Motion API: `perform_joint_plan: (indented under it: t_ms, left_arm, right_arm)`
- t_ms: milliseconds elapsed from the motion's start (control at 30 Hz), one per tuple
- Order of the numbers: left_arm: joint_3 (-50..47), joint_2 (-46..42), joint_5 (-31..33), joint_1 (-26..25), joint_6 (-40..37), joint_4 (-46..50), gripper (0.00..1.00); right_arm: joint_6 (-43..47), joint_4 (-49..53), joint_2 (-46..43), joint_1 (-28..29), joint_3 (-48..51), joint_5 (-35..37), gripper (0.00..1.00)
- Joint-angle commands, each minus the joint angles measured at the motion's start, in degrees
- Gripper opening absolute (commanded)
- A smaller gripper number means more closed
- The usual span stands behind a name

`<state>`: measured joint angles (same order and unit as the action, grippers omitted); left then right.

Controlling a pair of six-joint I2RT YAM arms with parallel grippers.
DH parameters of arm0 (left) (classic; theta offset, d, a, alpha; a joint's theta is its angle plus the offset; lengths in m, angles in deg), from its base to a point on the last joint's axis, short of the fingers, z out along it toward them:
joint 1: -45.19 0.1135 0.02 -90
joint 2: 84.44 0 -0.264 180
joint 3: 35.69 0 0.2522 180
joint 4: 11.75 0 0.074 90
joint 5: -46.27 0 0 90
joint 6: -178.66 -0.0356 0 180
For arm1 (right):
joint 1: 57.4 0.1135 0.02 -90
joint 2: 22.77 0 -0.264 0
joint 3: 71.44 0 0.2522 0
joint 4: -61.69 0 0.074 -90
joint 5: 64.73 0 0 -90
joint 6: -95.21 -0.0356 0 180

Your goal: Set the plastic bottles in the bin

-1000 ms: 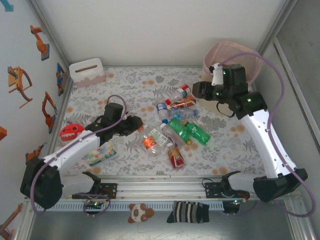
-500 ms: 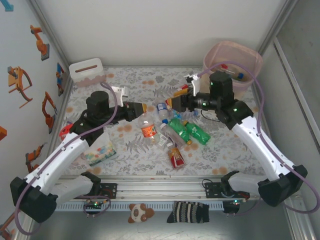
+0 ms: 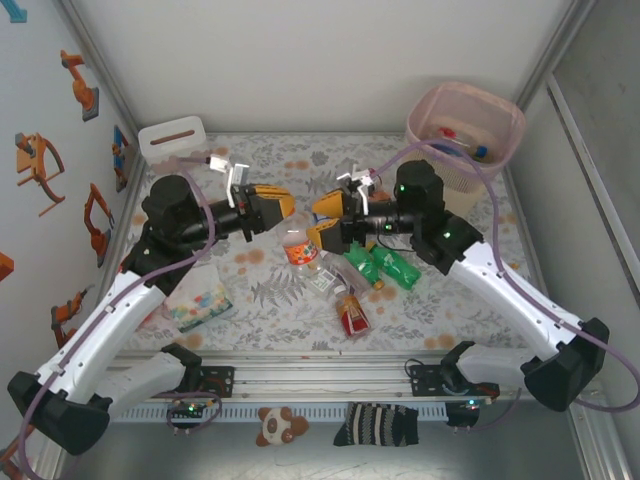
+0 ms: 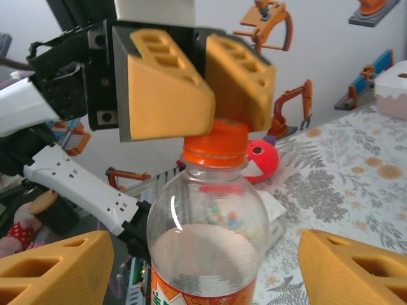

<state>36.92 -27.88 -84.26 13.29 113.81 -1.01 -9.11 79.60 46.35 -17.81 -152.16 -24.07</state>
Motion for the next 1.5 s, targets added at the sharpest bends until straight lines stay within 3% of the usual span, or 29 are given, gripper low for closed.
perform_joint_plan:
  t_ms: [0, 433, 633, 967, 1167, 1300, 1467]
  left_arm:
    - [2.2, -1.6, -3.33, -0.25, -1.34, -4.09, 0.11]
    - [4.03, -1.96, -4.93, -0.41, -1.66, -6.45, 0.11]
    - [4.44, -1.61, -4.82, -0.34, -1.77, -6.9, 0.11]
    - [4.51, -1.78, -4.88, -0.44, -1.66, -7.2, 0.11]
    - [4.52, -1.71, -4.84, -0.42, -1.62, -7.17, 0.13]
    - [4.31, -2.25, -3.87, -0.39, -1.99, -6.19, 0.23]
    - [3.79, -4.55, 2.07, -0.29, -4.2, -2.57, 0.53]
  right_arm:
    - [2.04, -4.68, -0.46, 1.38, 1.36, -1.24, 0.77]
    - [2.02, -7.37, 1.98, 4.87, 1.99, -6.6, 0.71]
    - [2.13, -6.53, 2.66, 5.32, 1.19, -6.61, 0.66]
    - [2.46, -5.89, 2.69, 5.48, 0.65, -5.42, 0.67]
    - [2.16, -5.85, 2.33, 5.49, 0.22, -4.31, 0.57]
    - [1.96, -5.65, 1.65, 5.47, -0.19, -3.29, 0.54]
    - [2.19, -3.03, 0.6, 5.49, -1.65, 0.53, 0.51]
